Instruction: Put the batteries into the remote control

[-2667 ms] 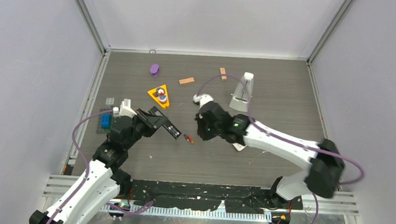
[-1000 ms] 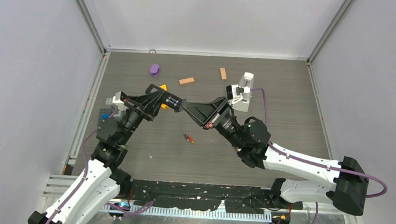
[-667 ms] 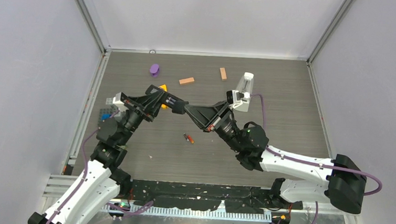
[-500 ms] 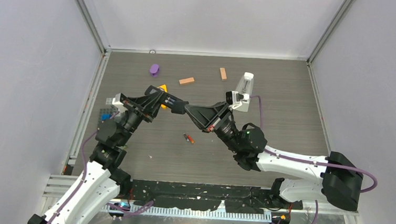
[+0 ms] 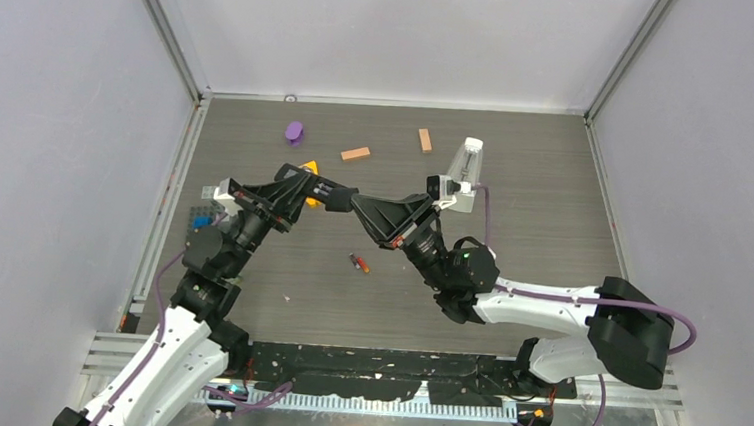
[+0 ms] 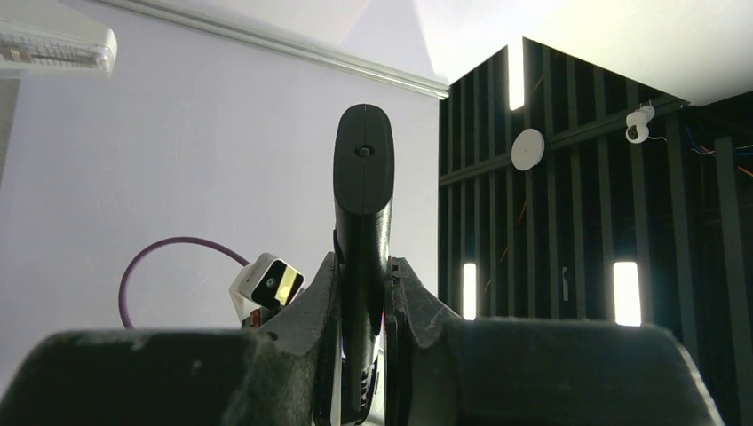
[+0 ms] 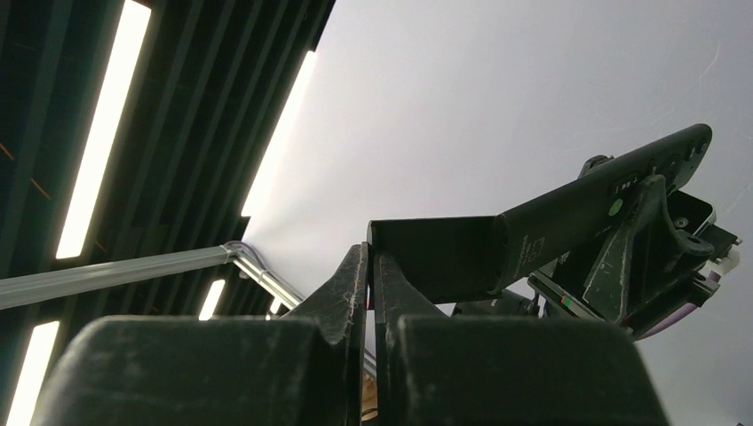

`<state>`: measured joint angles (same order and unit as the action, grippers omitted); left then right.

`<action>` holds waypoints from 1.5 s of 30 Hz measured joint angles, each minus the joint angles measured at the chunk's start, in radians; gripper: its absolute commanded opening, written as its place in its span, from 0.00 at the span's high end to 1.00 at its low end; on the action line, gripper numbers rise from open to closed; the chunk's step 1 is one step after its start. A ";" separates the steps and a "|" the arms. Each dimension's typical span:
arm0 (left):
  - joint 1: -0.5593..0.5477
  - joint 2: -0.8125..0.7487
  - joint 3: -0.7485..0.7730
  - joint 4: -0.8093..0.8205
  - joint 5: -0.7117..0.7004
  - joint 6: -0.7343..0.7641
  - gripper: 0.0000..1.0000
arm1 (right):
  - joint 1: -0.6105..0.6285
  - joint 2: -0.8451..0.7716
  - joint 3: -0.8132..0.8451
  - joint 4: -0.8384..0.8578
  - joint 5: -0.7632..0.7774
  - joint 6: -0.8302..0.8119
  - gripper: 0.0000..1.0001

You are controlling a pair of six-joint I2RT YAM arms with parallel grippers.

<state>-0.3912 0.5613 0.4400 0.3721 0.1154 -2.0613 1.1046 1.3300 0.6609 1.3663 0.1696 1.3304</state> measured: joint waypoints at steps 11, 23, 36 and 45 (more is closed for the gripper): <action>0.000 -0.028 0.037 -0.080 -0.011 0.000 1.00 | 0.007 0.057 0.027 0.048 0.037 0.000 0.93; 0.000 -0.034 0.046 -0.143 -0.025 0.000 1.00 | 0.008 0.106 0.036 0.063 0.094 0.039 0.91; 0.000 -0.035 0.046 -0.152 -0.017 -0.001 1.00 | 0.008 0.135 0.037 0.058 0.143 0.111 0.88; -0.001 -0.048 0.047 -0.169 -0.017 -0.003 1.00 | 0.000 0.106 0.037 -0.018 0.208 0.112 0.88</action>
<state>-0.3920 0.5129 0.4866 0.2031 0.0982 -2.0644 1.1046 1.4361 0.6975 1.3487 0.3775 1.4425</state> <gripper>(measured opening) 0.154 0.131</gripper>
